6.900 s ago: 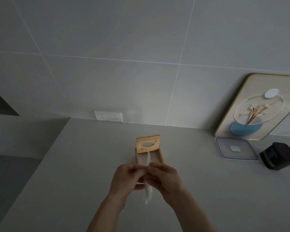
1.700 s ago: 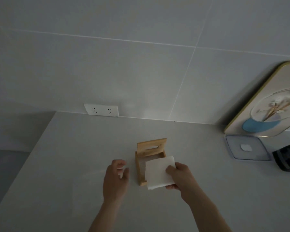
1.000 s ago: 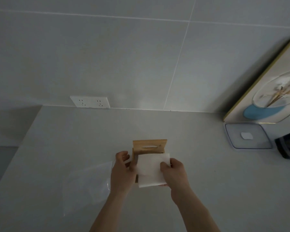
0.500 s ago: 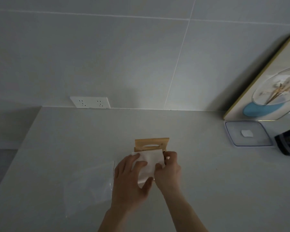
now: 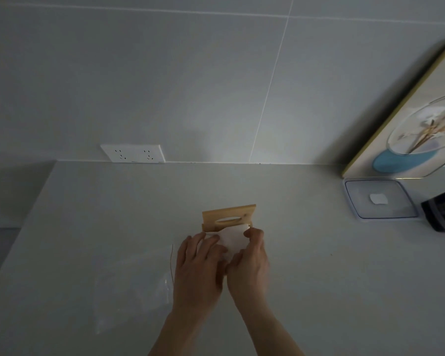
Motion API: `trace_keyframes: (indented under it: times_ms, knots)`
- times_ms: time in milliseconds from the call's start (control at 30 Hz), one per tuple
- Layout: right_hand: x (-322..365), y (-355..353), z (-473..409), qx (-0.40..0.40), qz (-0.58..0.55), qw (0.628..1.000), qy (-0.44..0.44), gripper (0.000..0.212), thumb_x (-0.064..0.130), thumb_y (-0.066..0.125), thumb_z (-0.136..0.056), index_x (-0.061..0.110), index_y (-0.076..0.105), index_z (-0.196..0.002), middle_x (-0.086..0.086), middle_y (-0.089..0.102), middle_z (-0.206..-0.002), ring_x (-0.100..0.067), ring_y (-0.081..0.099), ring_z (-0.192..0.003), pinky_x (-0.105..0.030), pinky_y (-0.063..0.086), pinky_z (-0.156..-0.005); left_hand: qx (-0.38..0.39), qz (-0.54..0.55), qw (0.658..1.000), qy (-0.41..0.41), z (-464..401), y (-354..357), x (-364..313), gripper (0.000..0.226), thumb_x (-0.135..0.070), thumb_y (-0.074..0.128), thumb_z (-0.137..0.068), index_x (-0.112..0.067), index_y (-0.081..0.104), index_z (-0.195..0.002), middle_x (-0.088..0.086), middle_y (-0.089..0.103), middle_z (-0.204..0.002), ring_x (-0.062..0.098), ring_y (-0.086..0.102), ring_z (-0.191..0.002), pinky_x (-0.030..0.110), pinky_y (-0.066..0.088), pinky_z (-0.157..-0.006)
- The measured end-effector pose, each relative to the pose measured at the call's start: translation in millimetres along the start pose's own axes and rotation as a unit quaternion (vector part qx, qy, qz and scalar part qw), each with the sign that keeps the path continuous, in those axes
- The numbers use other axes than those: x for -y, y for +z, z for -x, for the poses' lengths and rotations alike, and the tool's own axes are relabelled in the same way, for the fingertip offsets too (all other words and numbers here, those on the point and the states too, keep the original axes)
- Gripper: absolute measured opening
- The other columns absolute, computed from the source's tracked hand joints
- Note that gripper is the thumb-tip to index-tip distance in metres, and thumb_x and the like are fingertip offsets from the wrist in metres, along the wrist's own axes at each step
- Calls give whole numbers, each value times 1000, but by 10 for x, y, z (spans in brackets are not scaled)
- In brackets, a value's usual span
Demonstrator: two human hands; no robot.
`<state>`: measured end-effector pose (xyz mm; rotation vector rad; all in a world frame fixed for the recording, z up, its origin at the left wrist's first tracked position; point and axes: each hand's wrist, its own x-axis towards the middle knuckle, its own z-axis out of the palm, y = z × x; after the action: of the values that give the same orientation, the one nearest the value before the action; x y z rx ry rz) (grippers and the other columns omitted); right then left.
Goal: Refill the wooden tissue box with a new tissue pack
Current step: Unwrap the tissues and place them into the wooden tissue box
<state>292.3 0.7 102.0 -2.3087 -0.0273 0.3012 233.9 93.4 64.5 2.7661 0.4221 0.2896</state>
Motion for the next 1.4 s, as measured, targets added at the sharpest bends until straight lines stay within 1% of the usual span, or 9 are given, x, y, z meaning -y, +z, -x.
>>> trace_keyframes:
  times_ms: [167,400,567,667,767,933,1067,1200,1400]
  knots:
    - [6,63,-1,41,86,995,-27,30,20,50,-96,11,43,-125,-9,59,-121,-32,66,-101,-34,43,-70,10,-24,1000,-12,-10,9,-62,20,-37,54,-87,-30,71,-96,-12,72,-119,26,57,-128,48,31,-117]
    - [-77,44,17,41,190,977,-93,44,11,60,-92,12,44,-133,-6,36,-142,-29,70,-94,-37,57,-69,53,-47,997,-30,1,53,-81,28,-31,72,-77,-32,70,-105,-14,70,-123,30,48,-138,56,24,-119]
    - [-191,69,-16,55,259,956,-127,34,2,71,-79,9,63,-111,-10,57,-131,-27,69,-98,-34,60,-61,72,-54,995,-42,-3,95,-88,36,-26,72,-76,-32,69,-111,-15,69,-124,32,44,-142,58,19,-119]
    - [-228,121,-8,58,307,940,-137,33,8,75,-77,9,68,-110,-15,64,-129,-28,65,-109,-34,62,-79,86,-53,994,-37,-3,114,-96,32,-34,75,-75,-35,70,-107,-16,71,-122,33,45,-143,59,20,-118]
    - [-248,140,4,66,344,924,-155,27,13,68,-83,12,68,-110,-19,59,-137,-32,53,-124,-39,54,-99,99,-53,993,-32,-1,125,-94,35,-37,78,-74,-38,70,-109,-17,70,-125,32,46,-143,58,18,-117]
    - [-235,67,22,30,353,920,-169,20,17,69,-80,14,71,-100,-23,52,-145,-39,46,-126,-48,47,-99,102,-55,993,-26,-14,121,-98,37,-33,79,-74,-37,72,-111,-16,69,-128,32,46,-143,58,16,-118]
    - [-266,-50,30,27,298,918,-262,29,17,50,-85,15,73,-101,-6,69,-107,-31,62,-103,-40,50,-92,98,-72,992,-20,-47,131,-100,38,-30,82,-73,-35,73,-110,-16,69,-130,31,39,-143,59,17,-116]
    - [-353,-85,-2,74,336,909,-233,31,30,41,-89,22,70,-98,2,70,-96,-22,63,-108,-54,29,-119,110,-65,991,-32,-59,112,-81,35,-19,80,-71,-39,71,-97,-17,68,-131,31,41,-144,58,14,-118]
    - [-376,-80,78,128,363,896,-220,46,43,27,-96,22,68,-100,0,69,-101,-23,63,-109,-70,11,-118,71,-65,994,-59,-55,15,-149,27,-14,84,-64,-30,72,-81,-15,75,-92,33,62,-127,51,21,-115]
